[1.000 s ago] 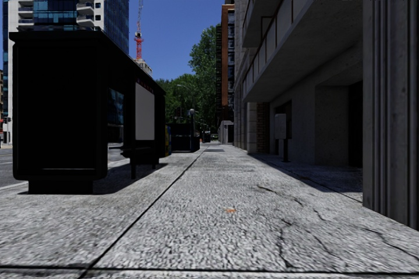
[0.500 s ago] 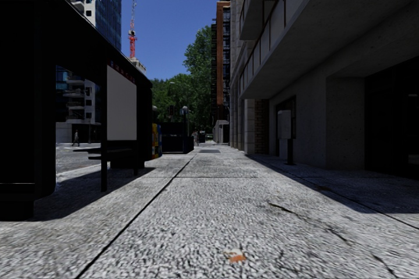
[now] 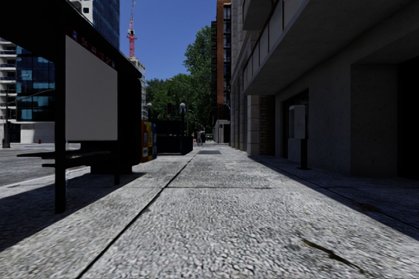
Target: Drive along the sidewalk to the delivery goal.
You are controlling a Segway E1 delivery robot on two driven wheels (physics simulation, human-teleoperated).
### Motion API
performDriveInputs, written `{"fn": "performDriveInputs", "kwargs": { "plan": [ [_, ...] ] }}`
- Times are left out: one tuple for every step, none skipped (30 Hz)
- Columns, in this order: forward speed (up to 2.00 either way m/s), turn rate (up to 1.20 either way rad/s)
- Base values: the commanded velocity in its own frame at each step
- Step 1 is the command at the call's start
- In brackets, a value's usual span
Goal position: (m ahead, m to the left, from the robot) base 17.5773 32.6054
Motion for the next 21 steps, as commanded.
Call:
{"fn": "performDriveInputs", "kwargs": {
  "plan": [
    [2.00,0.00],
    [2.00,0.00],
    [2.00,0.00],
    [2.00,0.00],
    [2.00,0.00],
    [2.00,0.00],
    [2.00,0.00],
    [2.00,0.00],
    [2.00,0.00],
    [2.00,0.00],
    [2.00,0.00],
    [2.00,0.00],
    [2.00,0.00],
    [2.00,0.00],
    [2.00,0.00],
    [2.00,0.00],
    [2.00,0.00],
    [2.00,0.00],
    [2.00,0.00],
    [2.00,0.00],
    [2.00,0.00]
  ]
}}
